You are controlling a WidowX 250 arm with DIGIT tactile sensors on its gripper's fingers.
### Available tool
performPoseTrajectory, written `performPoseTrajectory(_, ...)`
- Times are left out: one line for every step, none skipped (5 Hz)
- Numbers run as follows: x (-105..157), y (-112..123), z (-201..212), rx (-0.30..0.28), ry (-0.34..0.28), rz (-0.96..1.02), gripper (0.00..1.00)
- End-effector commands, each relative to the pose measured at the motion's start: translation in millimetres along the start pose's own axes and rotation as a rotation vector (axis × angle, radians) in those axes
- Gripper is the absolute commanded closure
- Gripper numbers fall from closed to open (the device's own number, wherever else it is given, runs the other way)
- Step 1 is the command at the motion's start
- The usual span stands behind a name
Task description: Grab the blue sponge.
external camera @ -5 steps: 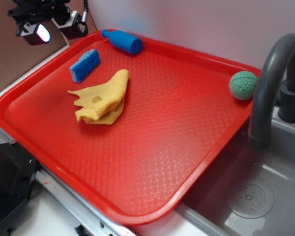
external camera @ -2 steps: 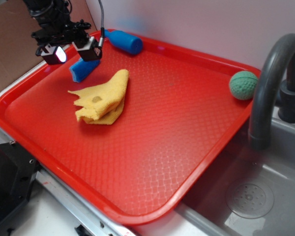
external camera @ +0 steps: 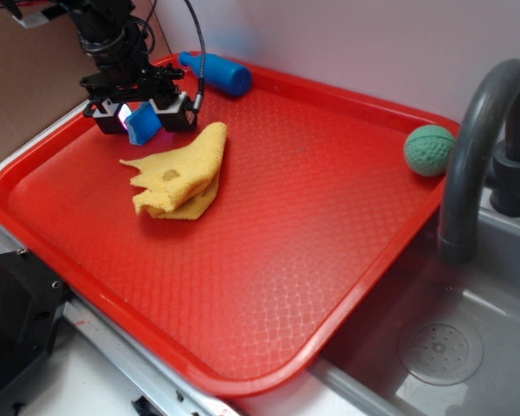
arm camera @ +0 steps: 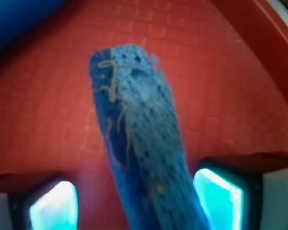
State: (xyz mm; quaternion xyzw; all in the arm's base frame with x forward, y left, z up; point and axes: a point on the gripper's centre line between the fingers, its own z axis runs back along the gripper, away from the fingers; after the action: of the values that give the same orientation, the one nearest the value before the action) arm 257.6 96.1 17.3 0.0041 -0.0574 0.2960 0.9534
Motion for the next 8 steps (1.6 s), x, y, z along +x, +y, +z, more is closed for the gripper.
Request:
performPoseTrajectory(2.8,-1.9,-6.9,0.011,-0.042,0.005,1.0)
performPoseTrajectory(1.0,-3.9,0.8,0.093,-0.093,0.027,1.0)
performPoseTrajectory(-0.2,-13.8,37.8,0.081,-0.079,0.063,1.0)
performPoseTrajectory(-9.4,-34.0,86.3,0.041,-0.11,0.05,1.0)
performPoseTrajectory(-29.1,-56.7,123.0,-0.052,-0.084,-0.028,1.0)
performPoseTrajectory(-65.7,-82.5,169.8,-0.159,-0.019,-0.086,1.0)
performPoseTrajectory(-82.1,-82.5,194.0,-0.226,-0.005,-0.09,1.0)
performPoseTrajectory(-93.9,-76.0,205.5,-0.241,-0.012,-0.04,1.0)
